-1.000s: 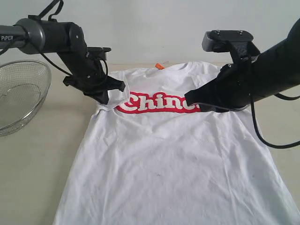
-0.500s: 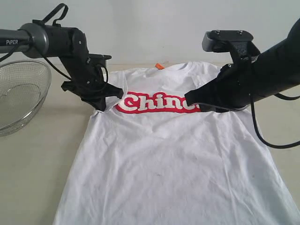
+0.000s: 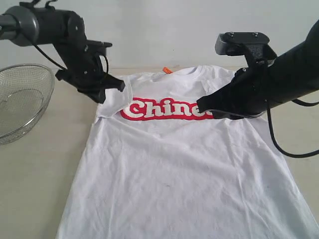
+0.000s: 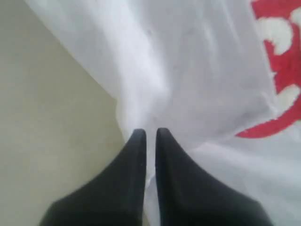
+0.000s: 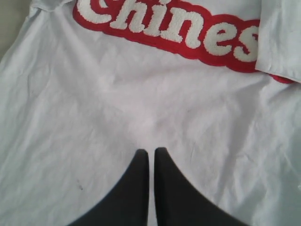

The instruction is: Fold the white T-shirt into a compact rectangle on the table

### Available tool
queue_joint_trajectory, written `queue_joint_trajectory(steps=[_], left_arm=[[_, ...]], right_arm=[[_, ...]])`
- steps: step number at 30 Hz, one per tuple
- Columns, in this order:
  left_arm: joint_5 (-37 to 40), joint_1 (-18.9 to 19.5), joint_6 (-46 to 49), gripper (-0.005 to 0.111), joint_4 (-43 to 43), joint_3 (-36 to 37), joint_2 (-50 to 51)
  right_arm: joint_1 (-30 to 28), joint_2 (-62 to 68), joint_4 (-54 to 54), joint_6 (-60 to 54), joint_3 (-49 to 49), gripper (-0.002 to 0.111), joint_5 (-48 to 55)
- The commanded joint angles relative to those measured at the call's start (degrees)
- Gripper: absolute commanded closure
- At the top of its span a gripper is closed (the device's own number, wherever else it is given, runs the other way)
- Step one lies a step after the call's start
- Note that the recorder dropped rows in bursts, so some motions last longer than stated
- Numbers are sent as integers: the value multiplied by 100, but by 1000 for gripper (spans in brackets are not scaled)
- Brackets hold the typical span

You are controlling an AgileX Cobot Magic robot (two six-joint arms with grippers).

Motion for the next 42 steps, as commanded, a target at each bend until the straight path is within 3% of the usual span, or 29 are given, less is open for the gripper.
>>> queue_joint_trajectory(steps=[1,4,11,16,23,26,30,32,36,42], left_arm=[[376,39,155,102,-93,44,-706],[340,174,366,102,-650,686,-1329],[-154,402,1858,102,-2651,2692,-2824],[-218,402,1974,102,-2740,3843,-4087],[548,412,1974,100,-2539,5156,-5130],[822,412,1937,86,-2466,5668,-5299],[807,412,1703,56,-2443,6432,-5493],[807,412,1652,52,-2424,6751,-5580],[392,412,1554,54,-2358,7294,-5706],[168,400,1525,54,-2444,7523,-5695]], right_arm=[[-101,-61,-8,-11,25,108,61],[-472,-61,65,43,25,108,413],[-1512,-253,840,-446,25,108,1706],[-2041,-845,738,-364,25,108,2601],[-2093,-1144,-265,653,25,108,3580],[-2093,-1157,-545,903,25,95,4013],[-2093,-1181,-838,1299,25,62,4434],[-2093,-1293,-1282,1680,97,53,4434],[-2093,-1557,-2016,2104,656,53,4434],[-2093,-1728,-1692,2124,1956,53,3717]])
